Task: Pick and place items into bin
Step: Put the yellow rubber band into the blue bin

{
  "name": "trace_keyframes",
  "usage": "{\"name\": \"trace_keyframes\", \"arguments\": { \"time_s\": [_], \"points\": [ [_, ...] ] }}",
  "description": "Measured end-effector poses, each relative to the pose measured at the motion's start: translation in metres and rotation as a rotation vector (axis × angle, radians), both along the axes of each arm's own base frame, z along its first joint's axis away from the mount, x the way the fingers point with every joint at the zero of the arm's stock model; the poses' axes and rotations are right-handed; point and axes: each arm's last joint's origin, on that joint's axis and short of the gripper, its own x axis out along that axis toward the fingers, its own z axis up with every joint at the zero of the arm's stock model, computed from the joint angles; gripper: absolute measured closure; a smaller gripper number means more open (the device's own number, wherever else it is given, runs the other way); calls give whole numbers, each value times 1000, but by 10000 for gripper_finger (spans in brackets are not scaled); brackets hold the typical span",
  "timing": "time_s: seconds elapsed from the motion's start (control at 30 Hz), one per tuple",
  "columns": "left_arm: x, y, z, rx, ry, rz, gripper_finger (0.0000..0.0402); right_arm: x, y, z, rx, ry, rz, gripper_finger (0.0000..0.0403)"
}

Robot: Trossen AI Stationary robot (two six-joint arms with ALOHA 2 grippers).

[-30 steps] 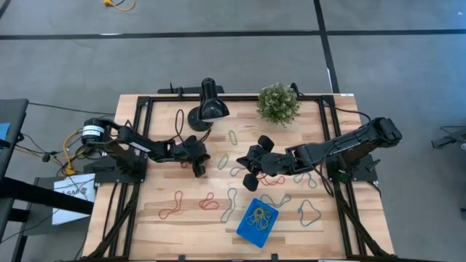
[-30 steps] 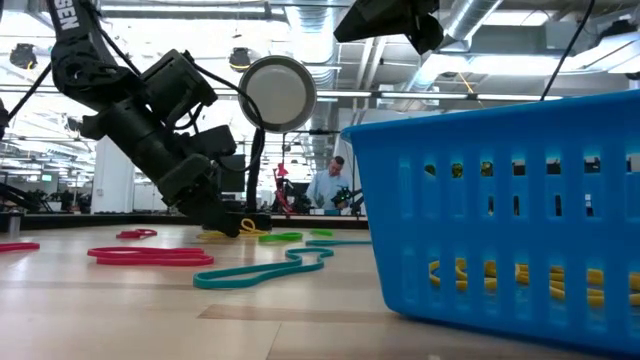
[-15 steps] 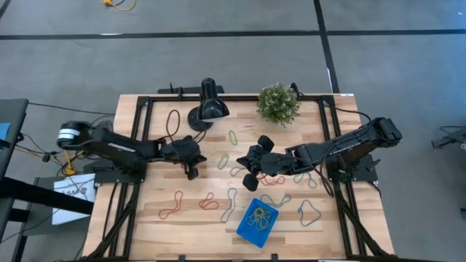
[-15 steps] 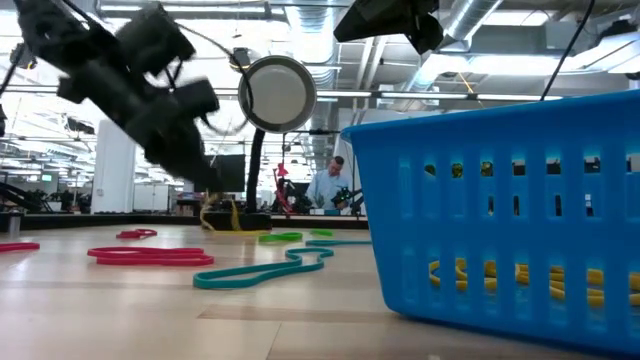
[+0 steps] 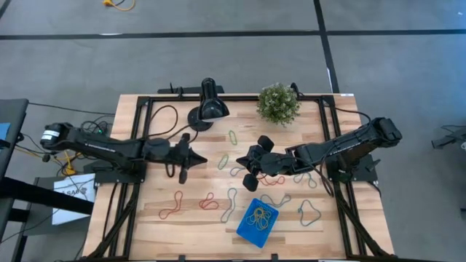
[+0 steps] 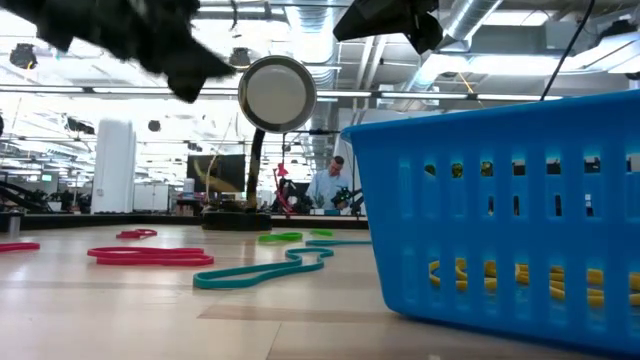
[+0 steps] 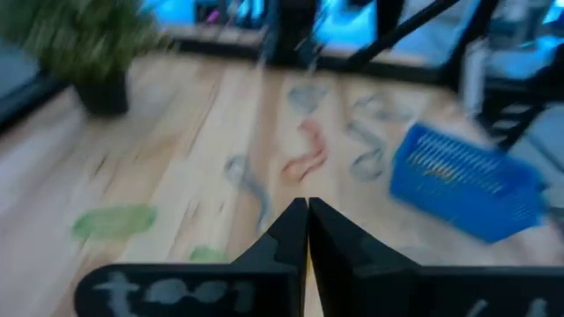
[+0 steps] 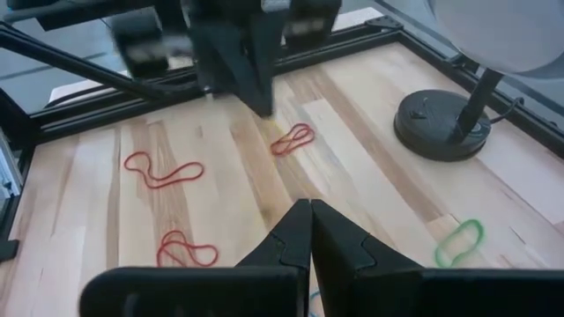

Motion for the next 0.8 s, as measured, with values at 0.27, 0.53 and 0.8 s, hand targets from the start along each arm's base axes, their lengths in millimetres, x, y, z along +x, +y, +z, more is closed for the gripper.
{"name": "trace_keyframes", "arguments": {
  "time_s": [0.27,0.53,0.8],
  "points": [
    [18,-13,53,113,-95,-80,401,-7,22,-6,46,47,75,400],
    [63,-29,71,154,-21,-131,401,-57,51,-14,3,144,-219,400],
    [124,-61,74,139,25,-258,401,-95,72,-22,-40,131,-352,400]
  ]
}}
